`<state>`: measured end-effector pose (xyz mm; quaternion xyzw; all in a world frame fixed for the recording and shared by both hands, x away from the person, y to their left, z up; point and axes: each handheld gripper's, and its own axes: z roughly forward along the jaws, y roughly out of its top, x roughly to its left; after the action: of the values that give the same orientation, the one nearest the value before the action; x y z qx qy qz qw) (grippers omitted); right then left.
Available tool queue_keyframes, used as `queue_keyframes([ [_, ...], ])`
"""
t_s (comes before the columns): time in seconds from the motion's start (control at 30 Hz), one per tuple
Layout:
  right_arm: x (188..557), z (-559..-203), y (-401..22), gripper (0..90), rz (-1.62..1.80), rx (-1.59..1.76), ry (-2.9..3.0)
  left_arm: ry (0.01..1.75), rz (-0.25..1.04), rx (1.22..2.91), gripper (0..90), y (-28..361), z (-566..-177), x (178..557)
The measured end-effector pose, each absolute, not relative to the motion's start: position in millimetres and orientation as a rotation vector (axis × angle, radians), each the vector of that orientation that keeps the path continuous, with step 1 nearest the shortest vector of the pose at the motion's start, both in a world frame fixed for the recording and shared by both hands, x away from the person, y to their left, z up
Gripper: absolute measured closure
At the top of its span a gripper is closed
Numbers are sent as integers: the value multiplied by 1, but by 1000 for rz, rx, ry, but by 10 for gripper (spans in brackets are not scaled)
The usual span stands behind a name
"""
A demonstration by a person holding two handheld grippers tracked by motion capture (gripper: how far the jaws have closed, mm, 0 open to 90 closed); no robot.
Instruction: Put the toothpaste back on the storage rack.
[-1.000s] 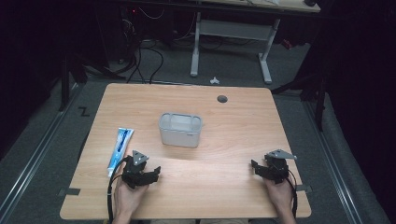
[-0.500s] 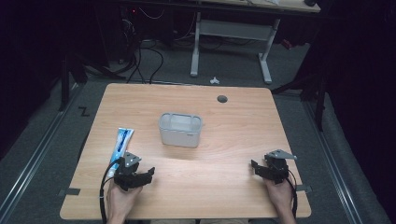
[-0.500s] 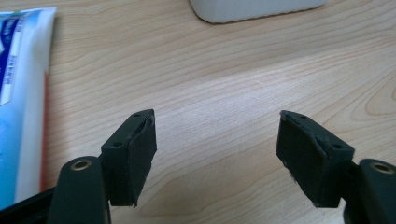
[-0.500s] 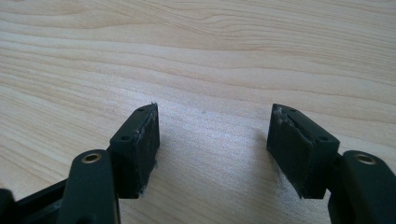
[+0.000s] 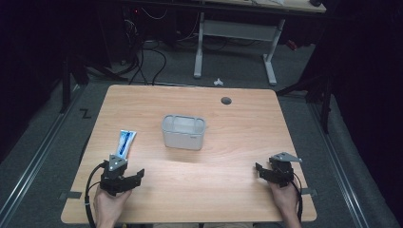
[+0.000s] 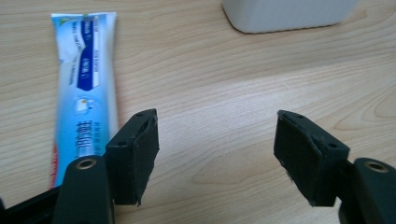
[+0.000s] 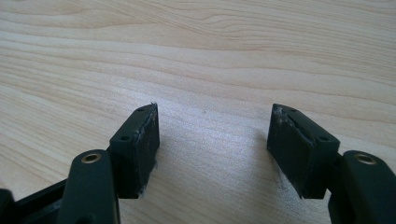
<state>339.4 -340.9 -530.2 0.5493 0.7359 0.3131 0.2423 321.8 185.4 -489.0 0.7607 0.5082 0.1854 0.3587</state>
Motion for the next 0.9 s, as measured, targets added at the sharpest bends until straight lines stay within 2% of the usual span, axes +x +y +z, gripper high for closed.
queue_keyframes([
  [0.43,339,-530,-340,344,852,1496,2017,1349,520,1972,320,208,-480,320],
  [0.9,338,-530,-340,343,855,1498,2018,1416,547,2031,351,220,-466,344],
])
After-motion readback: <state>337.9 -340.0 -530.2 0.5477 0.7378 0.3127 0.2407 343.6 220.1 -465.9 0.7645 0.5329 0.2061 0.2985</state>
